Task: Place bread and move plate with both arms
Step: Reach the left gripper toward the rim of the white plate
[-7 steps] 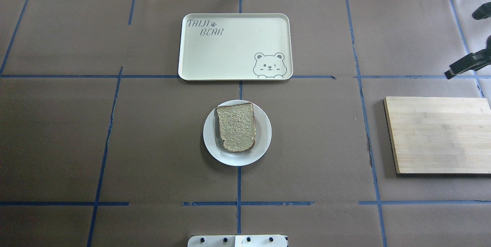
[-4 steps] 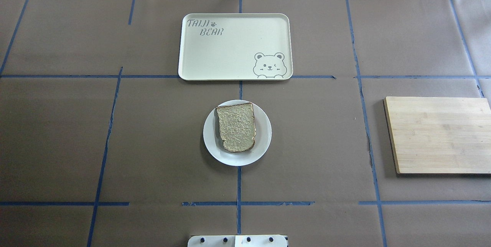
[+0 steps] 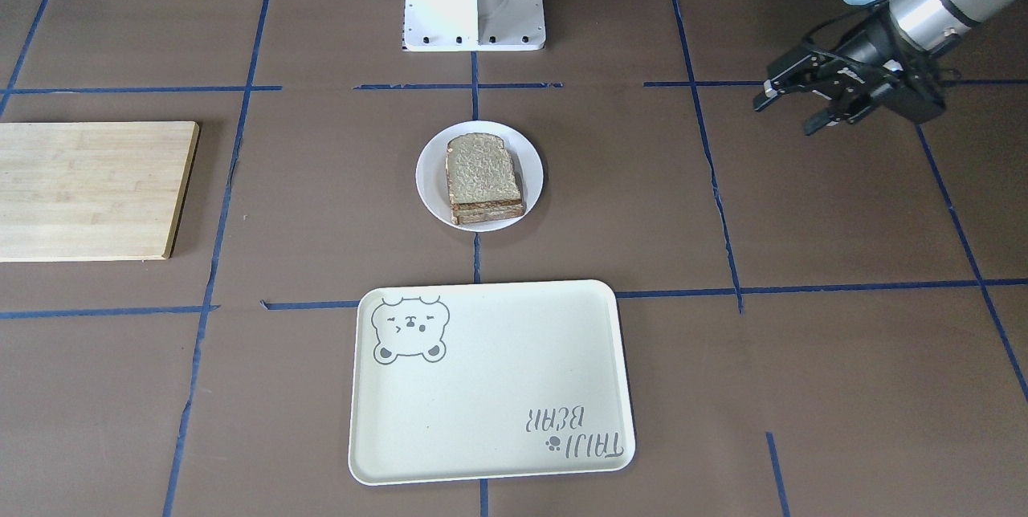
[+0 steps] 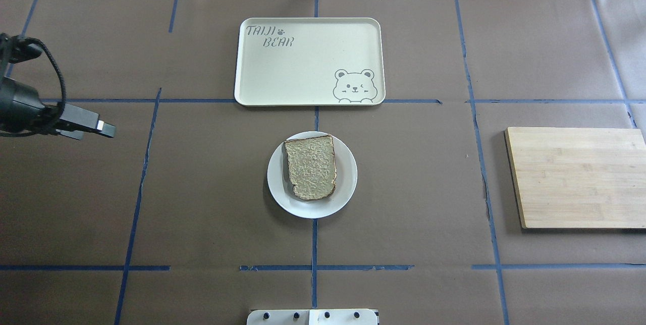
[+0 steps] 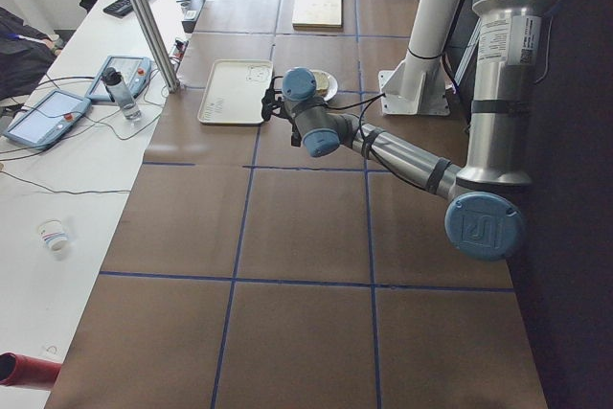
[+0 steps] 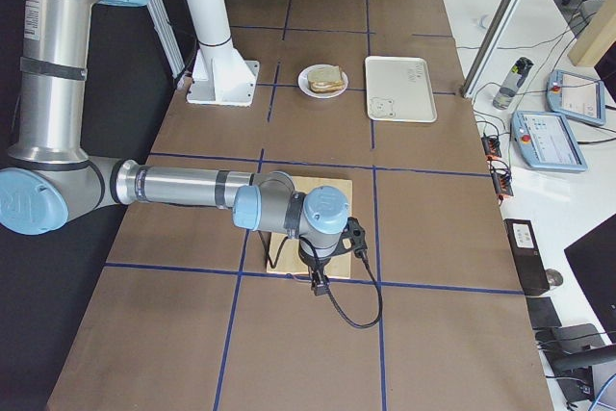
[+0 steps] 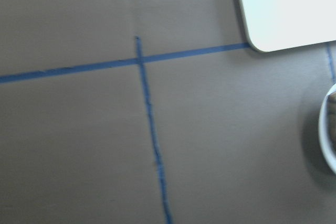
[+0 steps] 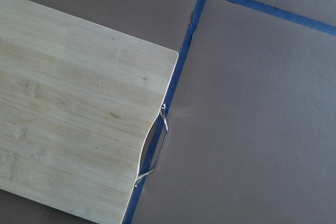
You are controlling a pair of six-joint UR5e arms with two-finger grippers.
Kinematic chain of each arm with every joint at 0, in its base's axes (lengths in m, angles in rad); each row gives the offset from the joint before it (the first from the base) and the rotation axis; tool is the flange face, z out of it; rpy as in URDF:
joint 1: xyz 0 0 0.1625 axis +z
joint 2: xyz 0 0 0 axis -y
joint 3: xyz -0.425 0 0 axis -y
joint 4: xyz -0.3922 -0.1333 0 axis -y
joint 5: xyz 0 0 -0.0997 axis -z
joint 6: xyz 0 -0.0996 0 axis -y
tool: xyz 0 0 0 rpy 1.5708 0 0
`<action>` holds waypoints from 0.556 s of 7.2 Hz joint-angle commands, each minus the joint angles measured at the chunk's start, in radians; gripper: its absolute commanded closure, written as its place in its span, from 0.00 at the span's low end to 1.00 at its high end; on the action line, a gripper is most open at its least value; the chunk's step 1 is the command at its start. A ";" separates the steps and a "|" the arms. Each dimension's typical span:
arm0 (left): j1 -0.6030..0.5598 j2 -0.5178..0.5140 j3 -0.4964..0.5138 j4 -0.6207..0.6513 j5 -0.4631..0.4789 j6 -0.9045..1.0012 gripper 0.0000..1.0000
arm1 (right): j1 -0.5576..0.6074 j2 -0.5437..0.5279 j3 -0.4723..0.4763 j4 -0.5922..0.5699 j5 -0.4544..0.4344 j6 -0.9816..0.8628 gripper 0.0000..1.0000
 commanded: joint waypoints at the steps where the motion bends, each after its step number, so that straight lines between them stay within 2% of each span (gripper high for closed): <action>1: 0.247 -0.086 0.003 -0.126 0.274 -0.310 0.00 | 0.001 -0.010 -0.007 0.015 0.002 0.011 0.00; 2: 0.358 -0.123 0.008 -0.126 0.435 -0.392 0.00 | 0.001 -0.008 -0.007 0.017 0.002 0.020 0.00; 3: 0.435 -0.166 0.044 -0.164 0.544 -0.421 0.00 | 0.001 -0.008 -0.007 0.017 0.003 0.021 0.00; 4: 0.472 -0.198 0.137 -0.307 0.593 -0.450 0.00 | 0.001 -0.007 -0.007 0.017 0.003 0.021 0.00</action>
